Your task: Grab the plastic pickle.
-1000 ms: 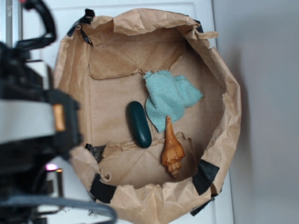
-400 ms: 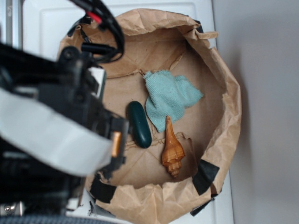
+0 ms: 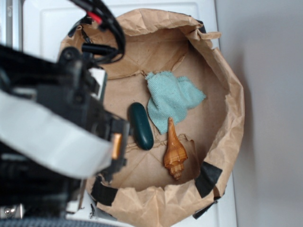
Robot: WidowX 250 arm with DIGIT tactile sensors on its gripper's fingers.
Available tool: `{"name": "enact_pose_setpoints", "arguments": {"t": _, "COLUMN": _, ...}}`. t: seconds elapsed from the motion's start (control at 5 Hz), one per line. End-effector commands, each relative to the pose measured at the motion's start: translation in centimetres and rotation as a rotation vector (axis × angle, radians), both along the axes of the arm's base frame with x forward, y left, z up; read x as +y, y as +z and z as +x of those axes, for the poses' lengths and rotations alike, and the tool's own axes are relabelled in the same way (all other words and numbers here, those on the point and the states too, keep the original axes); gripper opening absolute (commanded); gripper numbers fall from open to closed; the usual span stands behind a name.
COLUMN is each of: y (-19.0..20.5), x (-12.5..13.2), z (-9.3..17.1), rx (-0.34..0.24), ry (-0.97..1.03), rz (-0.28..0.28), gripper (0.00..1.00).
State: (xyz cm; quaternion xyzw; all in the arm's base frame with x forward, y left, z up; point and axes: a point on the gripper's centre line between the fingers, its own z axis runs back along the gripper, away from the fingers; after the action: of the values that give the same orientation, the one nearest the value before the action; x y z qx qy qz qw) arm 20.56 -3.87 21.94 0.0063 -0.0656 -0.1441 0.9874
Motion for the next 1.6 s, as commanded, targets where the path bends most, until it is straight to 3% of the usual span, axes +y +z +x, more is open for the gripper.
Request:
{"name": "enact_pose_setpoints", "arguments": {"t": 0.0, "y": -1.3, "x": 1.4, "z": 4.2, "rx": -0.094, "ry": -0.031, "rz": -0.029, "gripper": 1.00}}
{"name": "enact_pose_setpoints", "arguments": {"t": 0.2, "y": -4.3, "x": 1.4, "z": 5.8, "rx": -0.111, "ry": -0.025, "rz": 0.006, "gripper": 1.00}}
{"name": "enact_pose_setpoints", "arguments": {"t": 0.4, "y": -6.9, "x": 1.7, "z": 5.8, "rx": -0.157, "ry": -0.078, "rz": 0.047, "gripper": 1.00}}
{"name": "enact_pose_setpoints", "arguments": {"t": 0.6, "y": -9.2, "x": 2.3, "z": 6.2, "rx": -0.165, "ry": -0.107, "rz": 0.084, "gripper": 1.00}}
{"name": "enact_pose_setpoints", "arguments": {"t": 1.0, "y": -12.1, "x": 1.5, "z": 6.8, "rx": -0.123, "ry": -0.116, "rz": 0.145, "gripper": 1.00}}
{"name": "enact_pose_setpoints", "arguments": {"t": 1.4, "y": -12.1, "x": 1.5, "z": 6.8, "rx": -0.123, "ry": -0.116, "rz": 0.145, "gripper": 1.00}}
